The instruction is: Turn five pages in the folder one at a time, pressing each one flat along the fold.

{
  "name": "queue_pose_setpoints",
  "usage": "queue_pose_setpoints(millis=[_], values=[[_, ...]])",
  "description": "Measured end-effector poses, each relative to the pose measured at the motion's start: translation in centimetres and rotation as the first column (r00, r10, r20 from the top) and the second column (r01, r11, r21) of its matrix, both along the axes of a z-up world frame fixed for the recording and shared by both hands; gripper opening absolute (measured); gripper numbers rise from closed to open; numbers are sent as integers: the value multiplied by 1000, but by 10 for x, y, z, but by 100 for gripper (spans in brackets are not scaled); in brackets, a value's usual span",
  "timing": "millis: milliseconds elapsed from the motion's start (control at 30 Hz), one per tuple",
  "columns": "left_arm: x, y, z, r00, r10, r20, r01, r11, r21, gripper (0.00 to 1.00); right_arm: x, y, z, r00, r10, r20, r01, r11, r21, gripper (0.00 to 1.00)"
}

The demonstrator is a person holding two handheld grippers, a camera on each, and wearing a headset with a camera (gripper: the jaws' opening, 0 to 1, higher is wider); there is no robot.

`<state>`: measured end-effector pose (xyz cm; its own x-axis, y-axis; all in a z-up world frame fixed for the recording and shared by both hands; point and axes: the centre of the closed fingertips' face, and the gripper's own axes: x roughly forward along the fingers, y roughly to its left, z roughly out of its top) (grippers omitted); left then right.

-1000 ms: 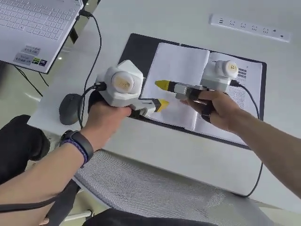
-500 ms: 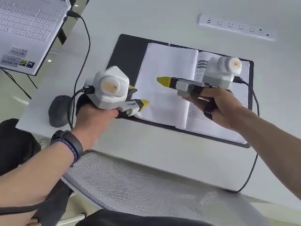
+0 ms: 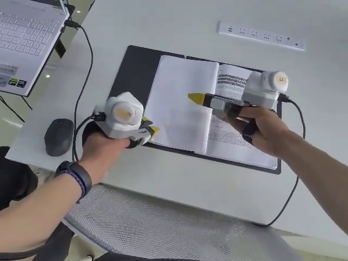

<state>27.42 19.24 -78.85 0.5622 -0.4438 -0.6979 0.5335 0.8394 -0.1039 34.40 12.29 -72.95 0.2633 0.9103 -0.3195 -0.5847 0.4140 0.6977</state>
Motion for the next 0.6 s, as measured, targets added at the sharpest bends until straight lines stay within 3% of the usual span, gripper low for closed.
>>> queue_pose_setpoints(millis=[200,300,600], values=[[-3,2,-13,1000,5,-24,-5,1000,6,10,1,-8,-5,1000,-18,-7,18,1000,-3,24],[-7,5,-19,1000,1,-30,0,999,36,7,-1,-11,-8,1000,-22,-14,22,1000,-5,23],[-4,9,-21,1000,-16,1,15,995,95,0,-1,-20,-23,999,-34,-41,33,999,-19,21]])
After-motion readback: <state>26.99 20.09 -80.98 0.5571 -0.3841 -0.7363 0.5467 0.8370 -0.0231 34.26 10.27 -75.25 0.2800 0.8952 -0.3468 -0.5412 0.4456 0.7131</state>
